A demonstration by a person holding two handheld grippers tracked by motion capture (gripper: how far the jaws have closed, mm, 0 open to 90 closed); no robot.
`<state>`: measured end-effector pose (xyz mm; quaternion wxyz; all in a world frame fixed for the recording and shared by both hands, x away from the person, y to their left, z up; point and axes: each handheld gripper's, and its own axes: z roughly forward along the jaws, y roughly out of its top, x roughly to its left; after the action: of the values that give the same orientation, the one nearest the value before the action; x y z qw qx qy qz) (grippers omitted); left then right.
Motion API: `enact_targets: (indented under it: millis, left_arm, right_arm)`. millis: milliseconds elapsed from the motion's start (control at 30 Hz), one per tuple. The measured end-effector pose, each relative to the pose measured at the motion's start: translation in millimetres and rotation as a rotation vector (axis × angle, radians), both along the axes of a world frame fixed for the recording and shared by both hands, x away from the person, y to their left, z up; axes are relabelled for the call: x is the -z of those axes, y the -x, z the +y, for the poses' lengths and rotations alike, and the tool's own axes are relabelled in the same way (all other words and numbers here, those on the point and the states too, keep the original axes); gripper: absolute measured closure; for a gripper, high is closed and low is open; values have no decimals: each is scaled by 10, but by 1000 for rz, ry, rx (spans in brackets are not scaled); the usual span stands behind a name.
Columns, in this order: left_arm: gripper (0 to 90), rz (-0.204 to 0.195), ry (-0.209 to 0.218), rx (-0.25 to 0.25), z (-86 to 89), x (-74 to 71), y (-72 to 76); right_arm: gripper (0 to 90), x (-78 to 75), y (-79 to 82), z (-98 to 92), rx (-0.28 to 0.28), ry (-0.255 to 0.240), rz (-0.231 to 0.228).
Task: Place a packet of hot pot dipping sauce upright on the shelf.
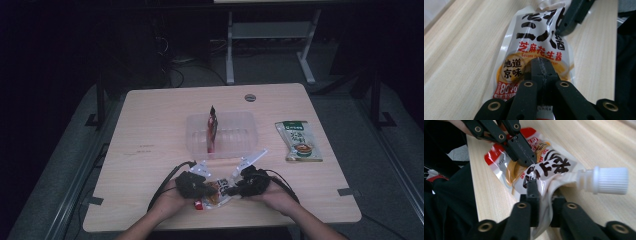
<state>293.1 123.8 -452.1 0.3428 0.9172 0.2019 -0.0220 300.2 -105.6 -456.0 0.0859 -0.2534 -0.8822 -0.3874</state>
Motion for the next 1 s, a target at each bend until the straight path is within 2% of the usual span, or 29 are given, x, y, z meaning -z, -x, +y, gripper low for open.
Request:
enact_targets:
  millis: [33,100,200,233,367,533,800,900,933,967,1000]
  left_arm:
    - [900,0,0,0,0,0,0]
    - [899,-6,11,0,-3,-31,6]
    - [899,-20,22,5,10,-67,5]
    - [899,-22,26,5,18,-81,9]
    - [899,-45,59,4,86,-193,13]
    - [899,-70,75,-12,174,-281,-1]
    - [899,-69,73,-35,207,-264,-61]
    - [899,-61,77,-34,171,-238,-79]
    - [899,-55,80,-37,146,-226,-76]
    - [899,-51,77,-24,91,-202,-68]
    - [899,-51,77,-24,91,-202,-68]
  right_arm:
    - [855,0,0,0,0,0,0]
    - [881,-48,3,-34,-8,-13,-35]
    - [884,-83,9,-53,-12,-23,-42]
    - [886,-118,8,-75,-17,-36,-63]
    - [888,-202,2,-138,-10,-72,-75]
    - [889,-285,2,-191,-19,-109,-97]
    - [890,-364,18,-220,-41,-141,-127]
    - [890,-400,18,-235,-53,-182,-135]
    - [890,-400,18,-235,-53,-182,-135]
    - [890,-420,25,-238,-57,-206,-136]
    - [890,-420,25,-238,-57,-206,-136]
